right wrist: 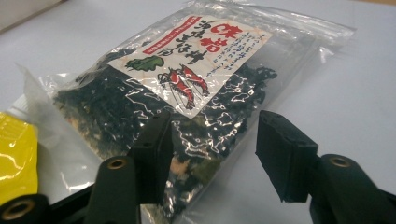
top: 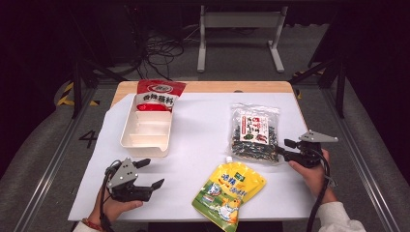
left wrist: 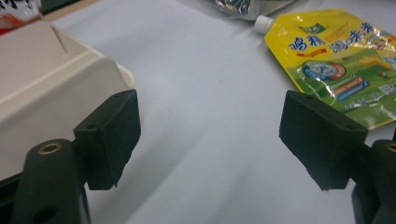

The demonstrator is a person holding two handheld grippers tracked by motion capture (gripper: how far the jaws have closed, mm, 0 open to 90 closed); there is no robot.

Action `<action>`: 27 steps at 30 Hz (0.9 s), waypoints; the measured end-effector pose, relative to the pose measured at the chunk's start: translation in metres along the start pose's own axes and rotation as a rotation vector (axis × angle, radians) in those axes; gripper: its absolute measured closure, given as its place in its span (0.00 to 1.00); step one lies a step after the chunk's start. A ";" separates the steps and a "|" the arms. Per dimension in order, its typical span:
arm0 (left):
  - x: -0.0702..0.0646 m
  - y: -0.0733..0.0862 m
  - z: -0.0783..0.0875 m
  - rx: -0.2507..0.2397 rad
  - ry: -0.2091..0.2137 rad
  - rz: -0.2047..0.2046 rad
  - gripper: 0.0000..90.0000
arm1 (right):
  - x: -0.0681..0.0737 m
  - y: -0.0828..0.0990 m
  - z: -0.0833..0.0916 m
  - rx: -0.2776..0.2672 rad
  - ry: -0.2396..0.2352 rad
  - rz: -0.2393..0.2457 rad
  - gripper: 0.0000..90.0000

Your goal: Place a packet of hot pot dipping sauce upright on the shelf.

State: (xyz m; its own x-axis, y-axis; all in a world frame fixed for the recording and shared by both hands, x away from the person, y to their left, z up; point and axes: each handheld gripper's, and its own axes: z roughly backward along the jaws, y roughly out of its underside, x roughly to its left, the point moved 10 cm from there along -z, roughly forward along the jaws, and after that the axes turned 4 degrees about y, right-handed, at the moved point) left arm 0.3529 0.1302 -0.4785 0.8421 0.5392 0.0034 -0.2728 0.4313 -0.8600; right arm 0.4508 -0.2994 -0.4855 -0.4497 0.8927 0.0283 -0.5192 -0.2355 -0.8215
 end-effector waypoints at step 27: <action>-0.010 0.022 -0.031 0.120 0.066 -0.023 0.21 | 0.006 0.004 -0.045 0.171 -0.187 -0.217 0.53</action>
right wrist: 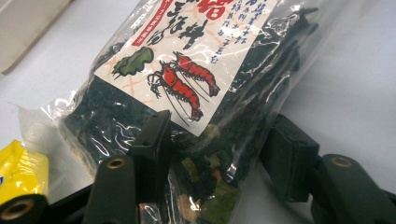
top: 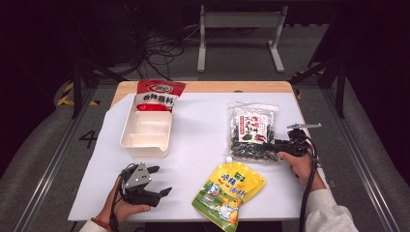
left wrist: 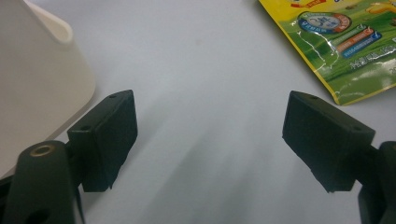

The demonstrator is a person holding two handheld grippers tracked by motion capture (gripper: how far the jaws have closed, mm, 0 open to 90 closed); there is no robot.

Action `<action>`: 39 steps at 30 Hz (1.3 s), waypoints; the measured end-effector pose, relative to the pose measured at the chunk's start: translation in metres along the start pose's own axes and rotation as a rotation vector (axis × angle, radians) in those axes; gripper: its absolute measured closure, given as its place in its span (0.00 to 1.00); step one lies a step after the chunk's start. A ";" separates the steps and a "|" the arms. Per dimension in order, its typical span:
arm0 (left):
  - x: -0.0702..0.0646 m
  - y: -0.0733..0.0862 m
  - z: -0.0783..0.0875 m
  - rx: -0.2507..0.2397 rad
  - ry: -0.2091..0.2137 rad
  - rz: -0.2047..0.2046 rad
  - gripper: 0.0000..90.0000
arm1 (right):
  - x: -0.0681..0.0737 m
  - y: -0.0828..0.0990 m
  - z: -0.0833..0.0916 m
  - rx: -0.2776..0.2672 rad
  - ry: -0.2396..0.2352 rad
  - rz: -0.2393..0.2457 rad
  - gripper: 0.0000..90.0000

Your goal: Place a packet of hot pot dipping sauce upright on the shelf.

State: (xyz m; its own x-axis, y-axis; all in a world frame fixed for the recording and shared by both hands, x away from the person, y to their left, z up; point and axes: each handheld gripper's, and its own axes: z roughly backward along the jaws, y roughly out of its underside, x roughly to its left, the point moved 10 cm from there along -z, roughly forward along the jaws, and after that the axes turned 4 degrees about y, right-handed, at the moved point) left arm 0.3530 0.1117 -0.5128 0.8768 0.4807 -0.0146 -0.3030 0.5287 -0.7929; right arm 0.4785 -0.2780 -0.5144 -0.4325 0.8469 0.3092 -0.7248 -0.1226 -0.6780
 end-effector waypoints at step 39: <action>0.047 -0.142 -0.163 -0.039 0.126 0.166 0.14 | 0.021 -0.011 0.014 -0.256 0.033 0.244 0.84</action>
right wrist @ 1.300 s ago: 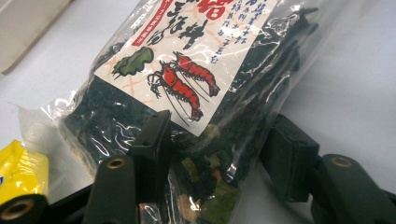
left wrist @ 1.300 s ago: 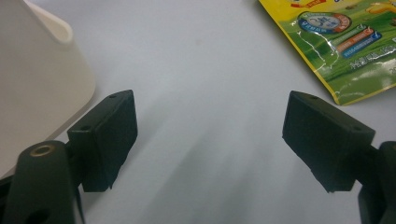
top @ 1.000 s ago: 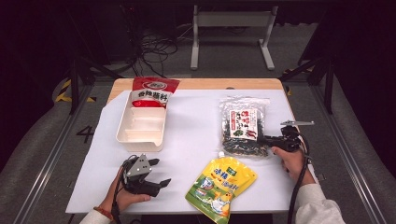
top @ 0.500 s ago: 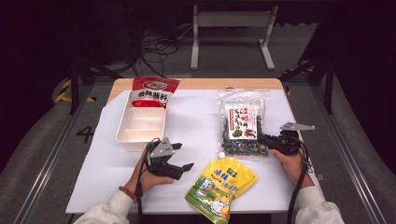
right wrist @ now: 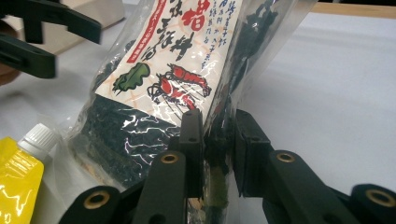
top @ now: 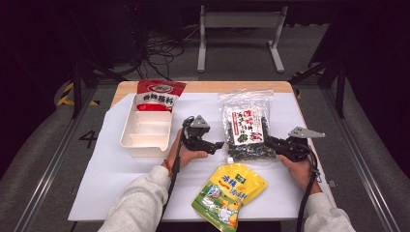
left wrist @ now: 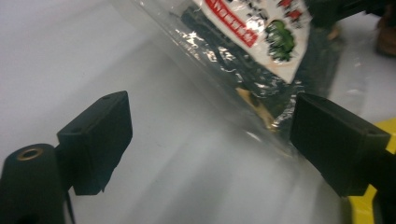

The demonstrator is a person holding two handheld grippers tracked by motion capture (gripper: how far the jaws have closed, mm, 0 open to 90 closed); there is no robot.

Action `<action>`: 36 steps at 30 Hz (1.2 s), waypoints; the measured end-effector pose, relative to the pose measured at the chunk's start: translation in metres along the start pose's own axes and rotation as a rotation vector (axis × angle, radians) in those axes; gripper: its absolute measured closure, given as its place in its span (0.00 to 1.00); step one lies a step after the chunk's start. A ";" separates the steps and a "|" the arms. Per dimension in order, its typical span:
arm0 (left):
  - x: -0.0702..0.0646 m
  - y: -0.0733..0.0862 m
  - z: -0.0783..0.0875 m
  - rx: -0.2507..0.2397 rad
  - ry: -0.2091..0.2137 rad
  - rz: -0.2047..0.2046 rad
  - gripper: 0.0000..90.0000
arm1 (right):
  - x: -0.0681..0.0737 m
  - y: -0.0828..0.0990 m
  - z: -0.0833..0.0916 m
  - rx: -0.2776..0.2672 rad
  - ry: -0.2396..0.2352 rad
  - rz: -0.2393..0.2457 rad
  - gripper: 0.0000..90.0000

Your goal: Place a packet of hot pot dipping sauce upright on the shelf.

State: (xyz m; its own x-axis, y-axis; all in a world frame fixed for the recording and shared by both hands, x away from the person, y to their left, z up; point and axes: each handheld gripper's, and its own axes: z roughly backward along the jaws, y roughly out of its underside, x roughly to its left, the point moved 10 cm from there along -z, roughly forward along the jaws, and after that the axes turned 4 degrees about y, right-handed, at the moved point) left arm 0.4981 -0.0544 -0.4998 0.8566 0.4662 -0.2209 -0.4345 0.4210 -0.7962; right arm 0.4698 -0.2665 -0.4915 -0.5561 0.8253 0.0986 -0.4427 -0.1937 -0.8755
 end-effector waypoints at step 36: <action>-0.039 -0.061 0.034 -0.267 0.238 -0.094 0.86 | 0.030 -0.020 -0.005 -0.043 0.044 0.098 0.66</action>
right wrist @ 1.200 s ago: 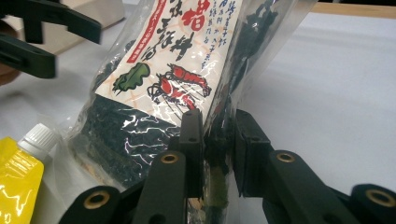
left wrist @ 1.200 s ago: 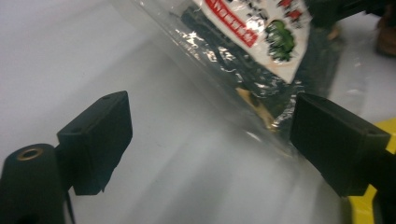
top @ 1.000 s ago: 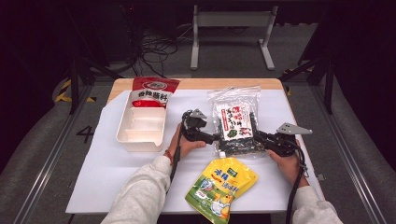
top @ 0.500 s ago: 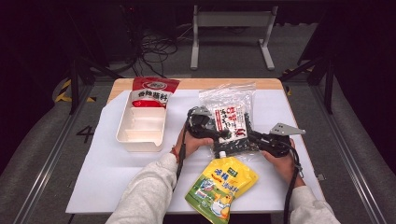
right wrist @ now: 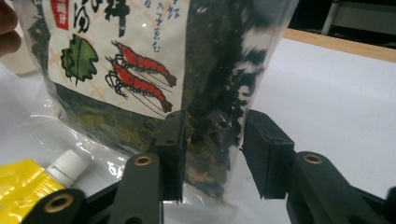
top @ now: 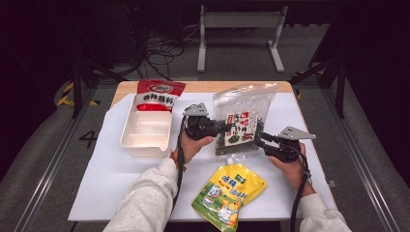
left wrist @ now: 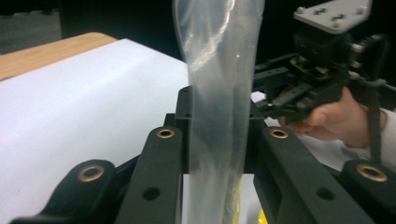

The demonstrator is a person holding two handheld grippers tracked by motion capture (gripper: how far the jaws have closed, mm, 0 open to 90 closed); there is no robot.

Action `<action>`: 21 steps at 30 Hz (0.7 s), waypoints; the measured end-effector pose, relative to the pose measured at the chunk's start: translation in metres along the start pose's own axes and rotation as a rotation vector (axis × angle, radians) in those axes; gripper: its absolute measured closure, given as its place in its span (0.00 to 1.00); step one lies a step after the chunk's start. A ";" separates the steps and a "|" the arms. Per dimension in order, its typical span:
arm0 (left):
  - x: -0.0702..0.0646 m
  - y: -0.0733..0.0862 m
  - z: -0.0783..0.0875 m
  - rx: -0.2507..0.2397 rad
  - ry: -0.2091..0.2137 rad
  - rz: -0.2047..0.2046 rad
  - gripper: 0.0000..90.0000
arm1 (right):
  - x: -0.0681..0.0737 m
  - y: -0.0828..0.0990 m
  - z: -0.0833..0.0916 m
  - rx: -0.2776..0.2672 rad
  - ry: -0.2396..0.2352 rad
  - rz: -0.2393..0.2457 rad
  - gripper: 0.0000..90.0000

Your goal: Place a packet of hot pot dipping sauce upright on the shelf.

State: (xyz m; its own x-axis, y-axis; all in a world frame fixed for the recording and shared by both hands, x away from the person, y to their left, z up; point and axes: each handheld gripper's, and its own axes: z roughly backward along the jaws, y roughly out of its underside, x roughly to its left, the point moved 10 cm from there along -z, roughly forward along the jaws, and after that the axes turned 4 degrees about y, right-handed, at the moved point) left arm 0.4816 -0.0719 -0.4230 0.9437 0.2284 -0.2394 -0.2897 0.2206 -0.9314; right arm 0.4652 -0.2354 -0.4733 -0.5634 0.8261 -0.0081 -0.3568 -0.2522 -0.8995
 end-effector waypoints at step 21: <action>-0.005 -0.019 0.056 -0.005 -0.133 -0.085 0.87 | -0.007 0.001 0.032 0.033 0.026 -0.003 0.42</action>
State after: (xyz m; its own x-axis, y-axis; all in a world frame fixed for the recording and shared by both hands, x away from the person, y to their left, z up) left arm 0.4730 -0.0245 -0.3891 0.9352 0.3324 -0.1219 -0.2089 0.2402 -0.9480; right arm 0.4447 -0.2575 -0.4602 -0.5427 0.8397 -0.0170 -0.3833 -0.2656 -0.8846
